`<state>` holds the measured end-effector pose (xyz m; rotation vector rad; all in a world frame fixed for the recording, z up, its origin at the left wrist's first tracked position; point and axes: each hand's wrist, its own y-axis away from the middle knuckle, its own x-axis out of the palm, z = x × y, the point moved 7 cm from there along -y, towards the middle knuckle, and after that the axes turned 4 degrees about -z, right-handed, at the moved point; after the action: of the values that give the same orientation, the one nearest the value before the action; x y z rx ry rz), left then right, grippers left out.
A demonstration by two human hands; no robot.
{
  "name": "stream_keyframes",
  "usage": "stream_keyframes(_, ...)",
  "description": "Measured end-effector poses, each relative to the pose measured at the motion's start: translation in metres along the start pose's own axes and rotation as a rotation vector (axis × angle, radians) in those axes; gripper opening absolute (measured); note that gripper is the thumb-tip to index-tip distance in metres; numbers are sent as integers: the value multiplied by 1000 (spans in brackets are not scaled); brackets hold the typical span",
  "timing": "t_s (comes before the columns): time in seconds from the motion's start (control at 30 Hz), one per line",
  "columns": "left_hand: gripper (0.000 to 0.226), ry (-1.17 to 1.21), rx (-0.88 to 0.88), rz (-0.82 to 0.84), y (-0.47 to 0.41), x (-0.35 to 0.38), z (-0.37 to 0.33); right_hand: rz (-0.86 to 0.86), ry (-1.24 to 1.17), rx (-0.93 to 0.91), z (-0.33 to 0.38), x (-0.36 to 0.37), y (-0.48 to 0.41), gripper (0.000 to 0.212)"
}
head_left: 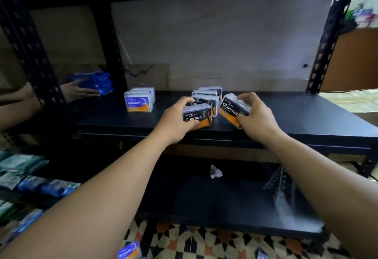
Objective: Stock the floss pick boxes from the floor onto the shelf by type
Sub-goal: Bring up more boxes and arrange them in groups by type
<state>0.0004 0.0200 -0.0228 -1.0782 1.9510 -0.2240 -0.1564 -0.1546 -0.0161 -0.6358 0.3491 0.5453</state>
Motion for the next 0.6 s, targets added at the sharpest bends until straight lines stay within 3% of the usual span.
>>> stream_keyframes(0.13,42,-58,45,24,-18,18,1,28,134,-28,-20,5,-19,48)
stream_keyframes(0.6,52,-173,105,-64,-45,44,6,73,307,-35,-48,23,-75,56)
